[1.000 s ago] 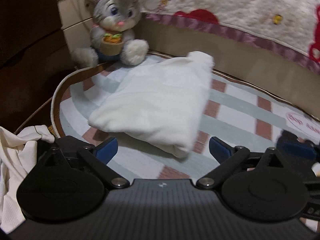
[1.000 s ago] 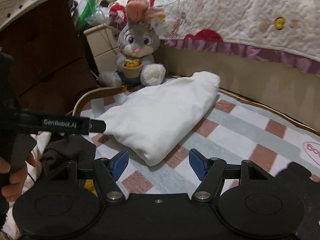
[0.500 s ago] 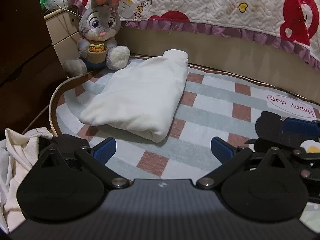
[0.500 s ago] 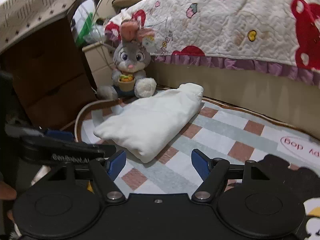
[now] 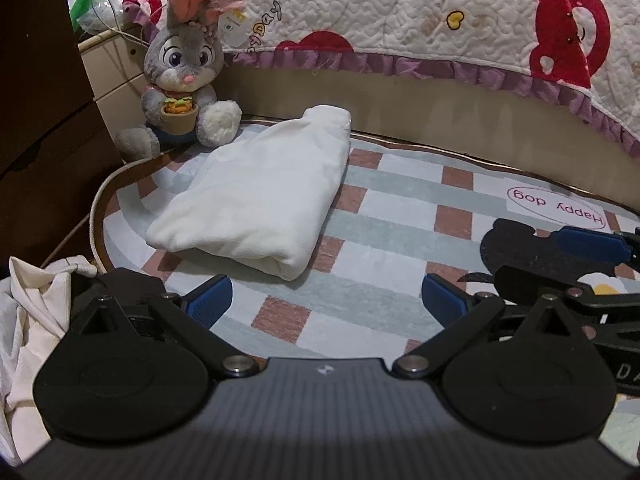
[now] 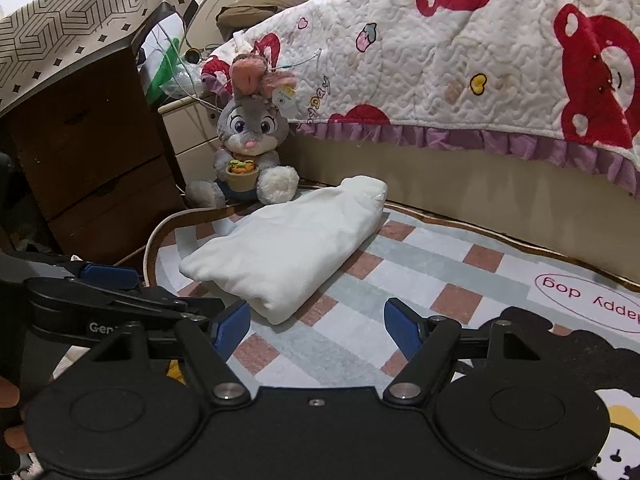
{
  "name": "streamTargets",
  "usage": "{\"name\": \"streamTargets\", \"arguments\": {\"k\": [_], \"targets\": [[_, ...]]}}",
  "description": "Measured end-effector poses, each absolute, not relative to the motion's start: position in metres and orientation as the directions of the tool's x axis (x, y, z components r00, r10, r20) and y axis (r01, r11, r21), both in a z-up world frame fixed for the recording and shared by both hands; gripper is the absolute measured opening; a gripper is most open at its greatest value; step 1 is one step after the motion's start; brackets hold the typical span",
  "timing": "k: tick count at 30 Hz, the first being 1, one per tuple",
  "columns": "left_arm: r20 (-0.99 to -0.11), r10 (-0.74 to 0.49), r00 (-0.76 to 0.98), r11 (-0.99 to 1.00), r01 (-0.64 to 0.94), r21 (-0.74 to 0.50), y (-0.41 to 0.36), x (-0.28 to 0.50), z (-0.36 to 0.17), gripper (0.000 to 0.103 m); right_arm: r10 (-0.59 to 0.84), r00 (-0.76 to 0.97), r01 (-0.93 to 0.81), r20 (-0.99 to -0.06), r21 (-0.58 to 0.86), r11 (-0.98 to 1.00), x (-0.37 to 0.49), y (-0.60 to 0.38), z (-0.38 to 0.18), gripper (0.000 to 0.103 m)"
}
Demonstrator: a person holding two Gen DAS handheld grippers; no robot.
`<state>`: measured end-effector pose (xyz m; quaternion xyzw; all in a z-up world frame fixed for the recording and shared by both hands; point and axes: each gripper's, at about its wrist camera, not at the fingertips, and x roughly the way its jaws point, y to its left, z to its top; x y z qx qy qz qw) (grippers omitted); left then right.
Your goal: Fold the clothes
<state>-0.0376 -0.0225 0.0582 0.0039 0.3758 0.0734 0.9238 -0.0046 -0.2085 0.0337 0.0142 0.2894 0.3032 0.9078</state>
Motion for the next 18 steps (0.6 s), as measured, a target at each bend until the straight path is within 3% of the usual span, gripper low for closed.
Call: {"name": "streamTargets", "arguments": {"k": [18], "targets": [[-0.712,0.182,0.678,0.981,-0.174,0.086,-0.0297,-0.0404,0.059,0.103,0.518,0.672,-0.519,-0.529,0.164,0.839,-0.0137,-0.2116,0.04,0.079]]}}
